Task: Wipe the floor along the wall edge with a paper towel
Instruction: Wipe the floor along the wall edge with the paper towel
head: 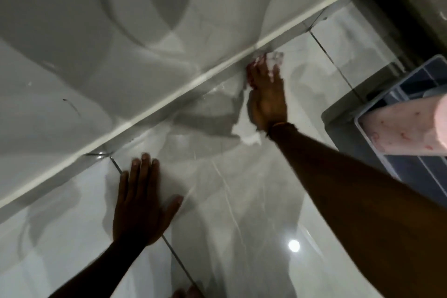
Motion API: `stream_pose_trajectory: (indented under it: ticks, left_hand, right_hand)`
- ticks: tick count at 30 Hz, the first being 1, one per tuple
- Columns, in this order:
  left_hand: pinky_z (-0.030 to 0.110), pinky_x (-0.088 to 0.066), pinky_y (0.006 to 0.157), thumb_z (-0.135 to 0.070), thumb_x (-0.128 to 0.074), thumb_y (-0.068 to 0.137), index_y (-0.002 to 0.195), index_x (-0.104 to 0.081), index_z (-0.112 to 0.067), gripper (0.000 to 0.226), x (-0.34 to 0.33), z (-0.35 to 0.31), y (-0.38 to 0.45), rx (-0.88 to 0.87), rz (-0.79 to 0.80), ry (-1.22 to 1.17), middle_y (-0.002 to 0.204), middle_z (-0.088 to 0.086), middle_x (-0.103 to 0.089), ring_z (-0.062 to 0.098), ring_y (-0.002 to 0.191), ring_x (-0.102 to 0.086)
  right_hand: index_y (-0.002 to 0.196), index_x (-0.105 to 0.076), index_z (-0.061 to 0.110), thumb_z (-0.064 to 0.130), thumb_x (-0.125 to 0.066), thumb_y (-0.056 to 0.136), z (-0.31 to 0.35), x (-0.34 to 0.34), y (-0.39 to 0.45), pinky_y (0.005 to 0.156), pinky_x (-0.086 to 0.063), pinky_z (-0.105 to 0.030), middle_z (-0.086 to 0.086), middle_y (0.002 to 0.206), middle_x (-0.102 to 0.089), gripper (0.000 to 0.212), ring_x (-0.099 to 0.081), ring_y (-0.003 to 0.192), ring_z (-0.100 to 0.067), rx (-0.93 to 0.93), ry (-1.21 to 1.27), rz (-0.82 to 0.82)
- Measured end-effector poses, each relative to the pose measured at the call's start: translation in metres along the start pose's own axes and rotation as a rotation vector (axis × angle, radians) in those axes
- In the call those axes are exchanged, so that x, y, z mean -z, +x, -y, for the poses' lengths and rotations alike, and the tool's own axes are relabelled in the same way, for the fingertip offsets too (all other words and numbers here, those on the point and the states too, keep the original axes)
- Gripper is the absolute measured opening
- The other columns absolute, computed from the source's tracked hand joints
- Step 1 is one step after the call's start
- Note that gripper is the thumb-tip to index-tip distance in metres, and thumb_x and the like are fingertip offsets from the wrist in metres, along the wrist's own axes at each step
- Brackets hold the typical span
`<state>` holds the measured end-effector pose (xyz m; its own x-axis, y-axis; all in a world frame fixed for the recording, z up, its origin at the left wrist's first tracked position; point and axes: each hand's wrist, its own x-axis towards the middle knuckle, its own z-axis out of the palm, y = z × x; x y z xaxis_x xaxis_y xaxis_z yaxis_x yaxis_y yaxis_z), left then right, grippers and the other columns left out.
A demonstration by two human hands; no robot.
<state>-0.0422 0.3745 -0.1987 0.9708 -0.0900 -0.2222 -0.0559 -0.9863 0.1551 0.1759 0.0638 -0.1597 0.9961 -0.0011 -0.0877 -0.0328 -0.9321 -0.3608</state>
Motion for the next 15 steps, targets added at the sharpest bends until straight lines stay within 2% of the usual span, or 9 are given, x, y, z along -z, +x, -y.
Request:
stream_pose_trajectory:
  ticks: [3,6,10,15]
  left_hand:
    - [0.052,-0.004,0.135,-0.077,-0.039,0.092,0.169,-0.018,-0.008,0.105,0.001,-0.002,-0.001,0.007,-0.007,-0.015,0.18,0.013,-0.007,0.032,0.167,-0.005]
    - [0.048,0.001,0.135,-0.076,-0.044,0.091,0.17,-0.015,-0.012,0.106,0.003,0.0,-0.001,0.014,-0.003,-0.013,0.18,0.01,-0.004,0.029,0.167,-0.001]
    - [0.046,0.002,0.135,-0.077,-0.043,0.093,0.17,-0.011,-0.013,0.106,0.001,0.002,-0.001,0.013,-0.007,-0.011,0.18,0.011,-0.004,0.028,0.167,0.002]
    - [0.048,-0.002,0.136,-0.079,-0.037,0.094,0.171,-0.009,-0.014,0.105,-0.003,0.005,0.0,0.001,-0.032,-0.035,0.181,0.01,-0.002,0.028,0.168,0.002]
  right_hand:
    - [0.163,-0.035,0.025,0.003,-0.045,0.103,0.051,-0.026,-0.041,0.131,-0.025,-0.055,-0.002,0.176,-0.023,0.066,-0.015,0.164,-0.039,0.062,0.078,0.028]
    - [0.163,-0.035,0.026,0.006,-0.049,0.094,0.095,-0.049,-0.08,0.131,-0.027,-0.054,0.001,0.176,-0.026,0.074,-0.017,0.164,-0.038,0.182,0.069,0.068]
    - [0.163,-0.037,0.024,0.004,-0.053,0.093,0.11,-0.062,-0.097,0.132,-0.025,-0.055,0.0,0.174,-0.03,0.074,-0.018,0.164,-0.041,0.375,0.033,0.124]
    - [0.157,-0.047,0.026,-0.005,-0.047,0.099,0.123,-0.061,-0.101,0.132,-0.024,-0.058,0.003,0.172,-0.036,0.066,-0.015,0.164,-0.04,0.143,0.165,0.063]
